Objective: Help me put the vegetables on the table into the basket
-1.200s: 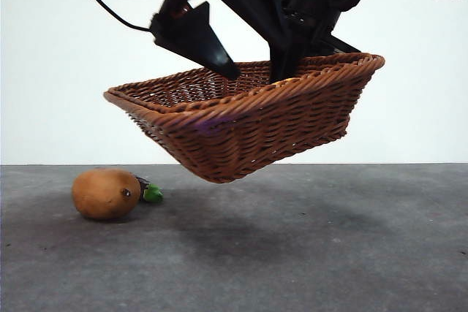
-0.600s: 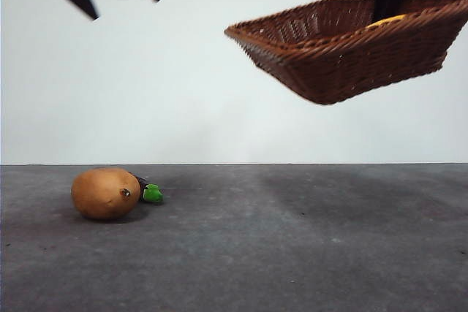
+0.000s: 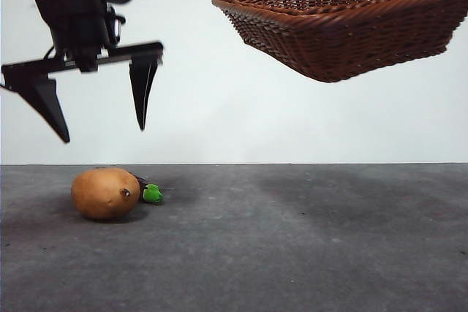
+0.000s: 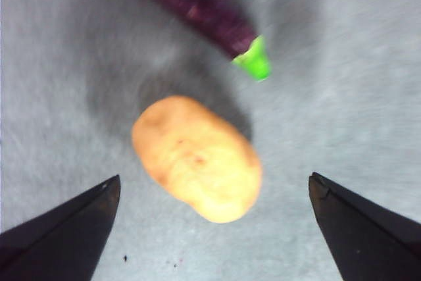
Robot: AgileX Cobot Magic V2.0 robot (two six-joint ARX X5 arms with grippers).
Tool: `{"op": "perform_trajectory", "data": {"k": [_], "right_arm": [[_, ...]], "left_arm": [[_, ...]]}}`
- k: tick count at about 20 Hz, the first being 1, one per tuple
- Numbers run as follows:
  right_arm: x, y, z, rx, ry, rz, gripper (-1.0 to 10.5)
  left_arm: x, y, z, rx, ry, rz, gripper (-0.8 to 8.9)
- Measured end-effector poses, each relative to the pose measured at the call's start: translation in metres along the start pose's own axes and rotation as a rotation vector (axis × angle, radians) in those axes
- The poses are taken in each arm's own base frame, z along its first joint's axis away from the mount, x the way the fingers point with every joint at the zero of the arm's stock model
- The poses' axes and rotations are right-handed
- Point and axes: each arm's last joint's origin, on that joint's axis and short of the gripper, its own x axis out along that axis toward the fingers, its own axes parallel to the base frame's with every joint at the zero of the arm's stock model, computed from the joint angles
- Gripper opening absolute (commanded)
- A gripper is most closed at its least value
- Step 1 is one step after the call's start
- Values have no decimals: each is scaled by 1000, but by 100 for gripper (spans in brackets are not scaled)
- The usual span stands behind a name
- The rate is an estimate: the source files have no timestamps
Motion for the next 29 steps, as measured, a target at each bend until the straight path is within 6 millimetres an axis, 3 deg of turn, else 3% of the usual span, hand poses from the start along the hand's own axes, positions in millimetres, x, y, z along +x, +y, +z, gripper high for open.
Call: {"op": "perform_trajectory", "data": {"k": [7,16,17,19,22,24,29], "right_arm": [[0,2,-1,-29,0,67,-12],[0,2,0,-52,-3,72,-12],[0,2,0,-52,-3,72,-12],[0,2,0,-52,-3,72,-12],[0,2,-1,-52,-2,72,-12],[0,2,-1,-52,-1,73,-12],[0,2,-1,-49,5,73,-12]], "left_arm": [[39,-4,5,-50,72,50,482],[68,-8,5,-72,124,88,476],[69,-10,6,-69,117,84,453],[69,-13,5,-61,107,81,270],[70,-14,5,-47,100,92,229],[69,-14,4,-19,103,91,-6],[67,-14,4,97,104,86,-8]]}}
